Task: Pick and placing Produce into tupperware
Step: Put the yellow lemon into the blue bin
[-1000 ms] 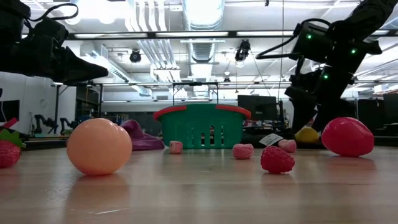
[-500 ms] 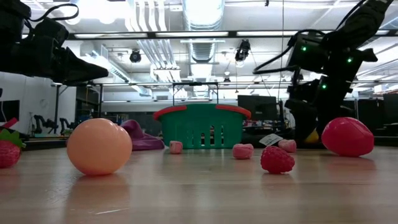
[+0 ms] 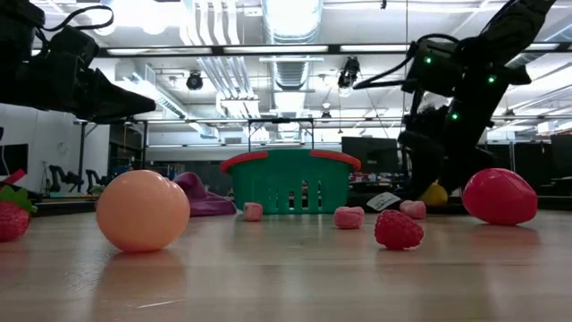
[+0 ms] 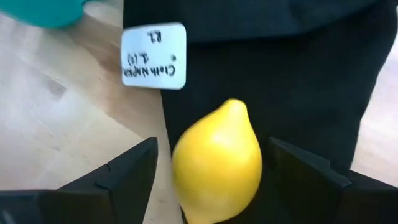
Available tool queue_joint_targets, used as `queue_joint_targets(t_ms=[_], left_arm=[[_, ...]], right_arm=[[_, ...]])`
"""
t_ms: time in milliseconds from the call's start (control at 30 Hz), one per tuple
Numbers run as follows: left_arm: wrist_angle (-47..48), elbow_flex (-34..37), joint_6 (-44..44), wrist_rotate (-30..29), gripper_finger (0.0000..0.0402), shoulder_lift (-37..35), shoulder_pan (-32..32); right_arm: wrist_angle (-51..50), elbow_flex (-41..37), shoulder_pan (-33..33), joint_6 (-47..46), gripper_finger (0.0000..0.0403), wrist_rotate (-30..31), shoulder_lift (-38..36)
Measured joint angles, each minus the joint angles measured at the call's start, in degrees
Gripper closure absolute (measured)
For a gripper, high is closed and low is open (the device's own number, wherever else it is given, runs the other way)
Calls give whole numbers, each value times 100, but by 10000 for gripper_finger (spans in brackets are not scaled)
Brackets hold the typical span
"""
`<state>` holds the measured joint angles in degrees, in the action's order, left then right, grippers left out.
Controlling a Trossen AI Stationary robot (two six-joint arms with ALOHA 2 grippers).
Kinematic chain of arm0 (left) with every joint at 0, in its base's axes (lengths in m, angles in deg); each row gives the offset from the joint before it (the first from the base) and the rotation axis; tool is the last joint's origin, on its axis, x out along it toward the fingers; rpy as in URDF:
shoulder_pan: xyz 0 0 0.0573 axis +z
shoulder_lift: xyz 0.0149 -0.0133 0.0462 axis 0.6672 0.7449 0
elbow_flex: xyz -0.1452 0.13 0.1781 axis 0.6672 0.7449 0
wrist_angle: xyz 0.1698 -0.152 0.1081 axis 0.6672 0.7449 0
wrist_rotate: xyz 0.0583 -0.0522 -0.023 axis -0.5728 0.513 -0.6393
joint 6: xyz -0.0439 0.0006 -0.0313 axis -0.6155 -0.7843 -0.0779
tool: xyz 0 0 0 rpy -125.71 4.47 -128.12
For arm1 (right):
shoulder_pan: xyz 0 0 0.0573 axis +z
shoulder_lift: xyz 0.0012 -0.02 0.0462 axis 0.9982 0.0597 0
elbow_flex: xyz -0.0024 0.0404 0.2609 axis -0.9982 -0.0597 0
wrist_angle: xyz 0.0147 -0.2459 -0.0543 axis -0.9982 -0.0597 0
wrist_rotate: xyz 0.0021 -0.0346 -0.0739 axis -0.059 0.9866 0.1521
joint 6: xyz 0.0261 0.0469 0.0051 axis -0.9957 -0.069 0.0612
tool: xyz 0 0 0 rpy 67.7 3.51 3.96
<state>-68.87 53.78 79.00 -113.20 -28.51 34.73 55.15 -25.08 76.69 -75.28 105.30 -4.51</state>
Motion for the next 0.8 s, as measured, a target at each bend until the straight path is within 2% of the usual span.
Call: queue_joint_targets(t_ms=[500,800], left_arm=[[4,0,0,2,296,7,0],[2,0,2,0,296,59,0]], right_arm=[[-131,-10,0,72,128,7,-2],[-187,-7,0,72,158,11,-2]])
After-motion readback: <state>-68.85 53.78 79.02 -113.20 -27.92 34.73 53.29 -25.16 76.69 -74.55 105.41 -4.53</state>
